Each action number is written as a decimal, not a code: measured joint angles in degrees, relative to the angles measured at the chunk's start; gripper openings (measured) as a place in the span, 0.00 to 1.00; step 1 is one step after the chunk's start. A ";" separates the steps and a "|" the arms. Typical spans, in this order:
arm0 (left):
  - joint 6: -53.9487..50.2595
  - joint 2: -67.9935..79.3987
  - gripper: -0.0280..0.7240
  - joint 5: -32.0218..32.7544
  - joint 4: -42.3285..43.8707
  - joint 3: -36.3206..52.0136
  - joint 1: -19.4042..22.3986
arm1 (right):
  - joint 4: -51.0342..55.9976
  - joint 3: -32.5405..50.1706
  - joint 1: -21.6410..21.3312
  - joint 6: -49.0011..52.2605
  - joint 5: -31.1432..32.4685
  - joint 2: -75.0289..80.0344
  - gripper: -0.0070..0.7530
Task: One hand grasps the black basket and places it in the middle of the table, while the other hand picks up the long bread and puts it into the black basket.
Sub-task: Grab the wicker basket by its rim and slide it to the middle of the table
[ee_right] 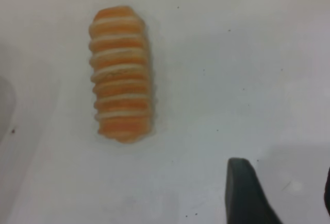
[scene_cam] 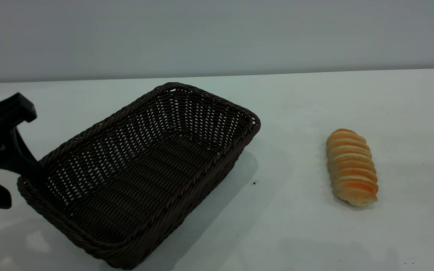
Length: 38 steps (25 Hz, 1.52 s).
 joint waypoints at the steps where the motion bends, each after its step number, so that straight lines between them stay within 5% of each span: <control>1: -0.50 0.00 0.70 0.34 0.71 0.00 0.15 | 0.04 0.00 0.00 0.00 0.00 0.00 0.48; 16: -14.90 4.00 0.70 -4.03 4.76 0.68 0.53 | 0.81 0.00 0.00 0.00 0.45 0.00 0.48; 38: -16.27 17.83 0.67 -20.13 4.46 1.23 0.53 | 1.52 0.00 0.00 -0.04 -0.57 0.00 0.48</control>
